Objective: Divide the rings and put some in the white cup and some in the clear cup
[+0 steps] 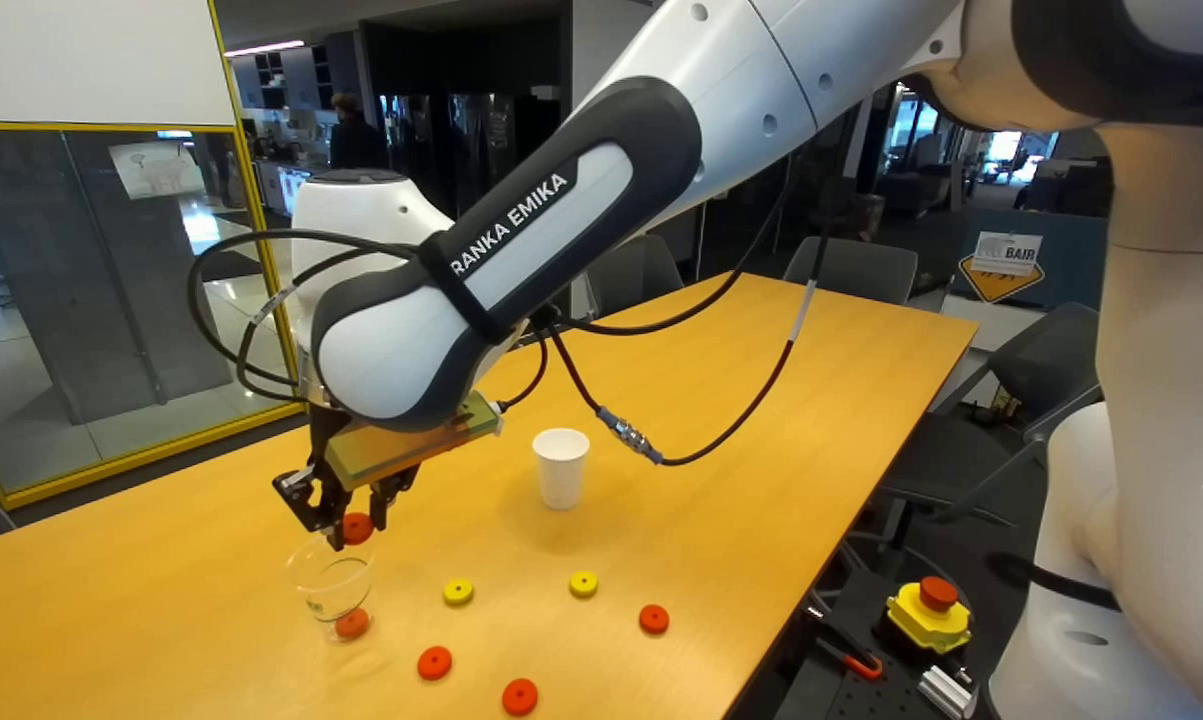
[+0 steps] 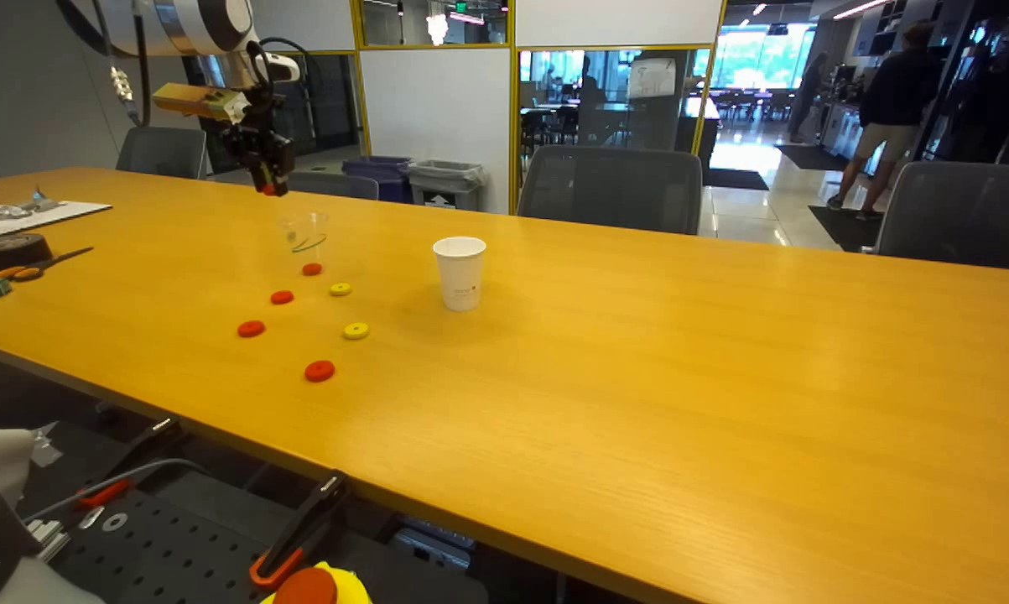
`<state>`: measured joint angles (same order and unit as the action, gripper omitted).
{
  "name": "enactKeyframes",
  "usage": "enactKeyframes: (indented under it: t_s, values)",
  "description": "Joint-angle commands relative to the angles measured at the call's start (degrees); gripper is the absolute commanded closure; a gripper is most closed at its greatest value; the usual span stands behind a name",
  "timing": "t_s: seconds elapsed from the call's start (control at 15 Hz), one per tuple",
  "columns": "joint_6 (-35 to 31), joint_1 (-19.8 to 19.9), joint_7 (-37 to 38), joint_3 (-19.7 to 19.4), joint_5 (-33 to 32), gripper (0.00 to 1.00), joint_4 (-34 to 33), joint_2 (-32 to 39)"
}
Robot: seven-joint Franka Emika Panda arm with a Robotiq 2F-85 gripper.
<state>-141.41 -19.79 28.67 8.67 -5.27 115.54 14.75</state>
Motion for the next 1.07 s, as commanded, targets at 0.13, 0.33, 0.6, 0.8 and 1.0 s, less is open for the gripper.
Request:
enactKeyframes:
  t_s: [0.13, 0.33, 0.6, 0.8, 1.0]
  values:
    - [3.95, -0.73, -2.21, 0.23, -0.58, 0.81, -9.32, 7.06]
    - [5.86, -0.87, -3.68, -0.44, -0.83, 0.8, -13.59, 10.31]
    - [7.46, -0.89, -5.31, -1.11, -0.43, 0.81, -17.46, 13.32]
    - [8.26, -0.81, -6.28, -1.35, 0.0, 0.81, -19.41, 15.14]
    - [8.84, -0.69, -7.01, -1.46, 0.4, 0.81, -20.68, 16.51]
